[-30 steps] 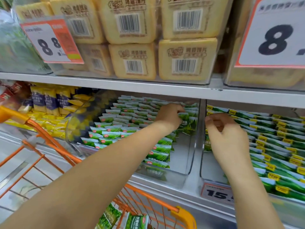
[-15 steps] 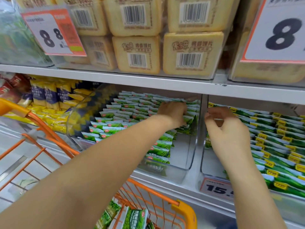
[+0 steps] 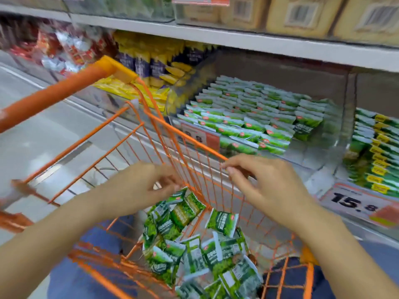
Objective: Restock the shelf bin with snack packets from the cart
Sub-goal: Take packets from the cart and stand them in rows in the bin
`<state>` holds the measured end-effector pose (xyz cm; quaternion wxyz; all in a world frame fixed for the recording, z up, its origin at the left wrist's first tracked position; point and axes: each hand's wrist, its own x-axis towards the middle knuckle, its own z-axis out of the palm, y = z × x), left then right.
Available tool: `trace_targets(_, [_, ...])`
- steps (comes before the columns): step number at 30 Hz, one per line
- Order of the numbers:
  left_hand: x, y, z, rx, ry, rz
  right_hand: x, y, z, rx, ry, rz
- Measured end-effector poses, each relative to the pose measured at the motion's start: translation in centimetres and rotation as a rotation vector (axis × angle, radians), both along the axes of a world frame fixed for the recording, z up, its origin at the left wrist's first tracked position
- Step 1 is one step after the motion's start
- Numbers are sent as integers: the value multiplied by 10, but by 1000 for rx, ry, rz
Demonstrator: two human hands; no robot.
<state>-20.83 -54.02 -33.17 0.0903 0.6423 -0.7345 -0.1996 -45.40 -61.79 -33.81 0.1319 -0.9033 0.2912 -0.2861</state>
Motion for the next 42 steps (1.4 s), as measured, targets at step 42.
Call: trace_targets(42, [34,42,-9,-325,447,79,108,11,-17,1534,-378,123])
